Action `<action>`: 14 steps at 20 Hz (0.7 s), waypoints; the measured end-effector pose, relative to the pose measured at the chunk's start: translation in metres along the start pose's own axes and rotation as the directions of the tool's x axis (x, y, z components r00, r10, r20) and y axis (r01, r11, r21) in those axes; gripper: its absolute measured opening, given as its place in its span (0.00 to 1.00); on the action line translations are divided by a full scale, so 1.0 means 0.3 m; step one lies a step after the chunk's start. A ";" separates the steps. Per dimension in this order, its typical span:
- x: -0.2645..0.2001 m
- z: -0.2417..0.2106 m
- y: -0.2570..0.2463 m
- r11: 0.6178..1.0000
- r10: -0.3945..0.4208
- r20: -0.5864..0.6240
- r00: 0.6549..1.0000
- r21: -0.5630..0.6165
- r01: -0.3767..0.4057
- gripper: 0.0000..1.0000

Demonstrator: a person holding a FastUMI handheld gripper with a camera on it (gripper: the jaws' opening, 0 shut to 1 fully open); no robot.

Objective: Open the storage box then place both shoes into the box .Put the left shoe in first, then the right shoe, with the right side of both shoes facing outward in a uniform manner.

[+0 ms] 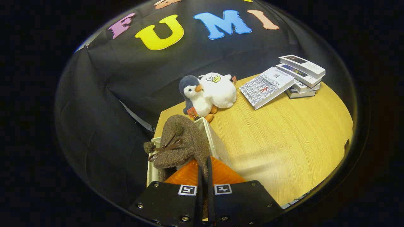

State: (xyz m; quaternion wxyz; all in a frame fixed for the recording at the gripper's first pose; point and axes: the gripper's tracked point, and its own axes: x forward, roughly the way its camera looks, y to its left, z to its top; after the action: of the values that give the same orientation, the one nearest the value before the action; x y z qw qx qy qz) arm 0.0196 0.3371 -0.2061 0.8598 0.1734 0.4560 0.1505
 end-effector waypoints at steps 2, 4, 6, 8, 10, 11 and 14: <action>-0.004 0.011 0.015 1.000 0.017 0.022 1.000 -0.002 -0.017 0.23; -0.027 0.051 0.016 1.000 0.015 0.062 0.998 -0.016 -0.014 0.60; -0.055 0.084 0.024 0.998 0.025 0.099 0.995 -0.051 -0.020 0.90; -0.091 0.120 0.029 0.995 0.039 0.143 0.989 -0.096 -0.025 0.98; -0.137 0.157 0.041 0.988 0.063 0.189 0.980 -0.149 -0.035 0.98; -0.167 0.178 0.046 0.983 0.075 0.212 0.974 -0.177 -0.037 0.98; -0.272 0.249 0.044 0.963 0.113 0.295 0.949 -0.266 -0.032 0.98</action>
State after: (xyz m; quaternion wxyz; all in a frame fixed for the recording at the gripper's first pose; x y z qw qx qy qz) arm 0.0368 0.3029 -0.1015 0.9293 0.0982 0.2864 0.2114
